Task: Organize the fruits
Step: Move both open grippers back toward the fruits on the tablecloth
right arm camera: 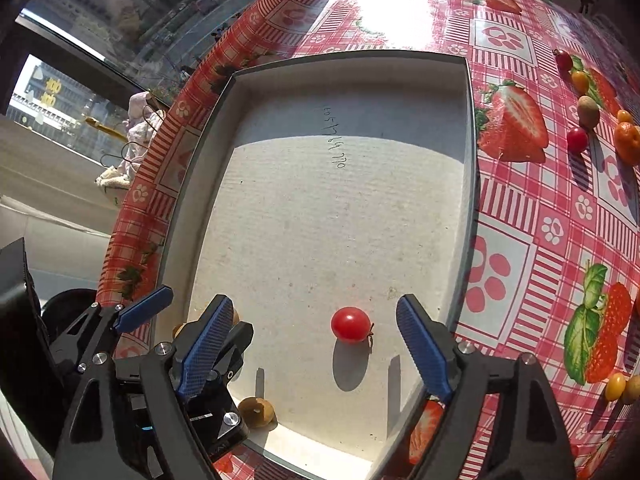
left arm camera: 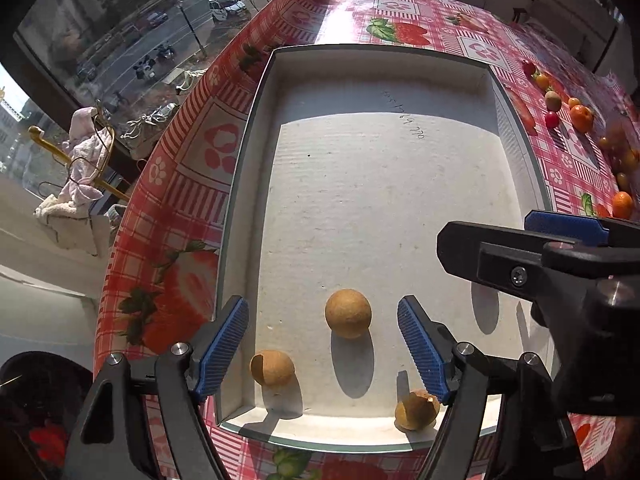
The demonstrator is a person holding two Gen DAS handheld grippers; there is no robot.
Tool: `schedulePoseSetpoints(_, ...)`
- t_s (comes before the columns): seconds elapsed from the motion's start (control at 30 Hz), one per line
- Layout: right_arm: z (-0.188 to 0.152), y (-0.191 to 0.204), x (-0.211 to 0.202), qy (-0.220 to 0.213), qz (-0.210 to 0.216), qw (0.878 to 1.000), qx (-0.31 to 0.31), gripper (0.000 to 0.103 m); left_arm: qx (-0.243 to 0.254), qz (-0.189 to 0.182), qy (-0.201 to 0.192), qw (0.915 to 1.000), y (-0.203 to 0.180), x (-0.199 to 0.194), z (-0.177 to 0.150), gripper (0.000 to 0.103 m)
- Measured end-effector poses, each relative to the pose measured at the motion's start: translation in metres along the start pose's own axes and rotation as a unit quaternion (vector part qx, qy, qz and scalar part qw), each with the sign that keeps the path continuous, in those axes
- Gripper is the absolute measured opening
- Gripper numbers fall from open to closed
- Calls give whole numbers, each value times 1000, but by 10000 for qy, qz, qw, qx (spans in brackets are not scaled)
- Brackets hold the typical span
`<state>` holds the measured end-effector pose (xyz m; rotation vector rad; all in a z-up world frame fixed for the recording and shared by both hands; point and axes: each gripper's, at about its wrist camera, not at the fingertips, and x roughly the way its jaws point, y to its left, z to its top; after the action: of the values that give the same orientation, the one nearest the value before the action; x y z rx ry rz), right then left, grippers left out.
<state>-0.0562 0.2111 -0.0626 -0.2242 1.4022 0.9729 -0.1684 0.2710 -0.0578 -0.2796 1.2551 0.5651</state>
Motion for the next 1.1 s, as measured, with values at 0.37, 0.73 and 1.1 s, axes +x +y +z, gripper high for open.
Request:
schedulePoseSetpoints(0.37, -16, -33, -57, -489, -161, 9977, 438, 89, 631, -162, -238, 9976, -46, -34, -2, 78)
schedulePoseSetpoints(0.73, -77, -128, -107, -605, -819, 9834, 1499, 89, 1537, -776, -363, 9844, -140, -59, -14, 78)
schedulePoseSetpoints(1.1, -142, -207, -131, -413, -1452, 9638, 2199, 89, 2298, -1205, -72, 9657, -211, -55, -46, 78)
